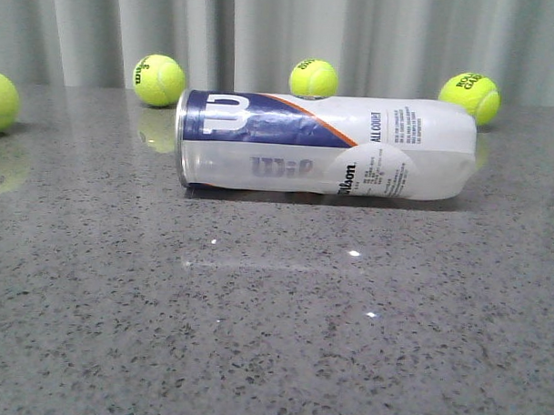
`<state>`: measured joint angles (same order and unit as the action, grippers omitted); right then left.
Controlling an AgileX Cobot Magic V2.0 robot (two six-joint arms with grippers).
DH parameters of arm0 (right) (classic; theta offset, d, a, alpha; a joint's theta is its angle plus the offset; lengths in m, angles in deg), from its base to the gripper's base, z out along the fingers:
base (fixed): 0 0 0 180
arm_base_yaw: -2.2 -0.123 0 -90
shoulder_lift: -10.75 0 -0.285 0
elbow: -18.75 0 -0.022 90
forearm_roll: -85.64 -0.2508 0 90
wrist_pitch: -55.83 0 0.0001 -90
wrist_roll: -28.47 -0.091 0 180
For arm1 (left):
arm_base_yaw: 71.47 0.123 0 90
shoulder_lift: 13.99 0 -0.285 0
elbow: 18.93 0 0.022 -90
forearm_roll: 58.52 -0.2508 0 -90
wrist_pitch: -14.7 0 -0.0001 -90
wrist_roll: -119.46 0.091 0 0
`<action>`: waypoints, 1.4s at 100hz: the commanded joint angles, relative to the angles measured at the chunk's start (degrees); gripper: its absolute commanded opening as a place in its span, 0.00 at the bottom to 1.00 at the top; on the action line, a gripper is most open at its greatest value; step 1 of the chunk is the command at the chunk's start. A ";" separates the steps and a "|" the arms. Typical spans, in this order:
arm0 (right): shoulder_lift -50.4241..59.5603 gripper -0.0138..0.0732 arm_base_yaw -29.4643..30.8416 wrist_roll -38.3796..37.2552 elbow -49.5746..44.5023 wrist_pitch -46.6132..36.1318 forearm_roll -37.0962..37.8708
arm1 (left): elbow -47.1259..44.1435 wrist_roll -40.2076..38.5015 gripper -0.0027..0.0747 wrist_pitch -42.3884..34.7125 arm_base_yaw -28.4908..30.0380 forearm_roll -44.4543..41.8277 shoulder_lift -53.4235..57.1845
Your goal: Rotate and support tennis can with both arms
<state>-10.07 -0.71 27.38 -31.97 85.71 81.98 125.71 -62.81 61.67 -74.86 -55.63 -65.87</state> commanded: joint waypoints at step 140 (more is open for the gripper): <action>-0.46 0.08 0.41 0.31 1.37 -4.13 -0.17 | 29.36 32.33 0.90 7.23 -16.10 62.93 -50.43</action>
<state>-10.07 -0.71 27.50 -31.97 85.71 81.98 152.79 -31.71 68.78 -89.95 1.49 -117.17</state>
